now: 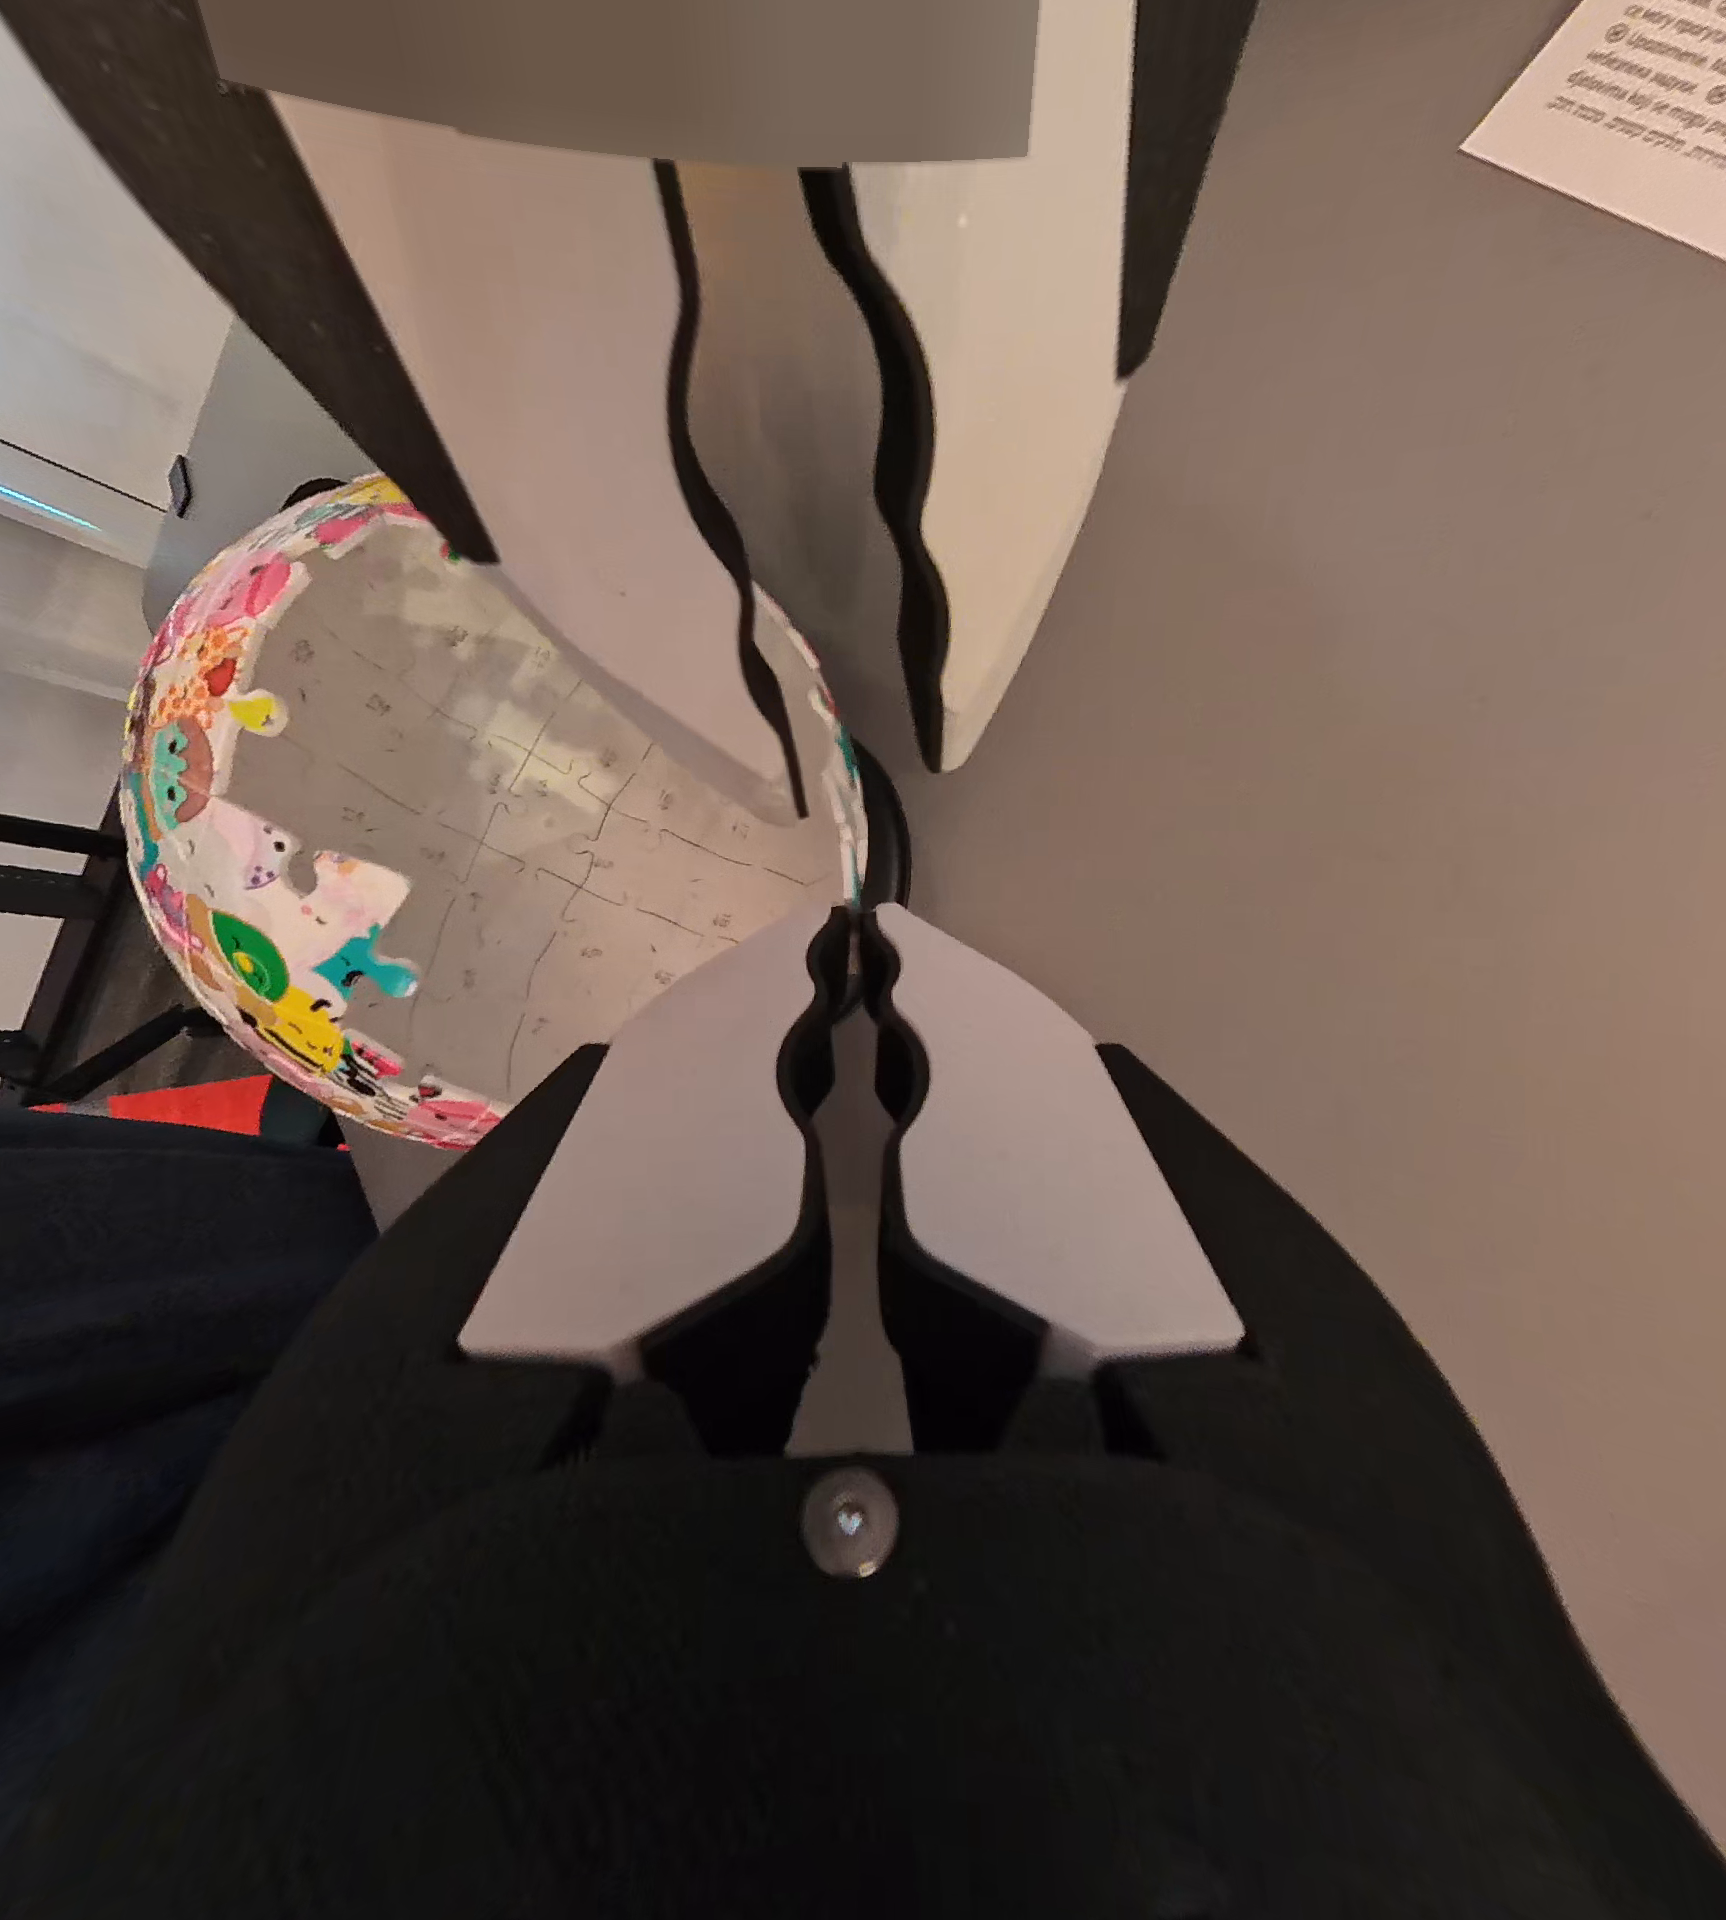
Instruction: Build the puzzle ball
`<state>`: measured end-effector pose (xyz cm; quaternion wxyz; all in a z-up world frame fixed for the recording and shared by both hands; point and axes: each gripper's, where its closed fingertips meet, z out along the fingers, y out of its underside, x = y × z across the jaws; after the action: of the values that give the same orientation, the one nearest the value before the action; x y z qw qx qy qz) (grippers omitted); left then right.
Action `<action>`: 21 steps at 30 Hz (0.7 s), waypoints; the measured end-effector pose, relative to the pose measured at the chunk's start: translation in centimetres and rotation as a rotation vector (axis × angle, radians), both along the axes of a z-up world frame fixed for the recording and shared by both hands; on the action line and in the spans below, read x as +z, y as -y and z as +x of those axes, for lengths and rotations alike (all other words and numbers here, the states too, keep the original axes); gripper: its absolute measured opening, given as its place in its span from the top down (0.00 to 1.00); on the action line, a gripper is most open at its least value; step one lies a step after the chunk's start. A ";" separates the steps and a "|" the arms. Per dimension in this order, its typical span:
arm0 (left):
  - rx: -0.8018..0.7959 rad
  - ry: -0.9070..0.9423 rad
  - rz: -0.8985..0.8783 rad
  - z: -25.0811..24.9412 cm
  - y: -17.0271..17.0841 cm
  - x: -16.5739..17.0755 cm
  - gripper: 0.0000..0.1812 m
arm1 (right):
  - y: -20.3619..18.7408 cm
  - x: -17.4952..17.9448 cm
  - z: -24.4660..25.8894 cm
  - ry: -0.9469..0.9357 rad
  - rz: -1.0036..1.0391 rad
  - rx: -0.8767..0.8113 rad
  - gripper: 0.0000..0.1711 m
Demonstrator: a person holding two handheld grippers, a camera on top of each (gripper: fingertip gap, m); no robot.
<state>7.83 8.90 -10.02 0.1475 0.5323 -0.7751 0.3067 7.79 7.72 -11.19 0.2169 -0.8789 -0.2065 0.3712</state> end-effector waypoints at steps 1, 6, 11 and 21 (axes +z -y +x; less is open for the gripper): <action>-0.005 -0.005 -0.001 -0.1 0.1 -0.2 0.89 | 0.0 0.0 0.0 0.002 -0.001 0.002 0.98; -0.026 -0.020 -0.020 -0.3 0.4 -0.5 0.92 | 0.0 -0.1 -0.1 0.013 0.010 0.006 0.98; -0.033 -0.054 -0.022 -0.5 0.5 -0.6 0.90 | 0.0 0.2 -0.1 -0.002 0.014 0.007 0.98; -0.070 -0.050 -0.032 -0.6 0.9 -0.3 0.99 | -0.1 0.5 -0.1 -0.021 0.028 0.019 0.98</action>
<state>7.21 8.01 -10.29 0.1859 0.5099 -0.7843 0.3006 7.68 7.85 -10.70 0.2280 -0.8698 -0.2176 0.3795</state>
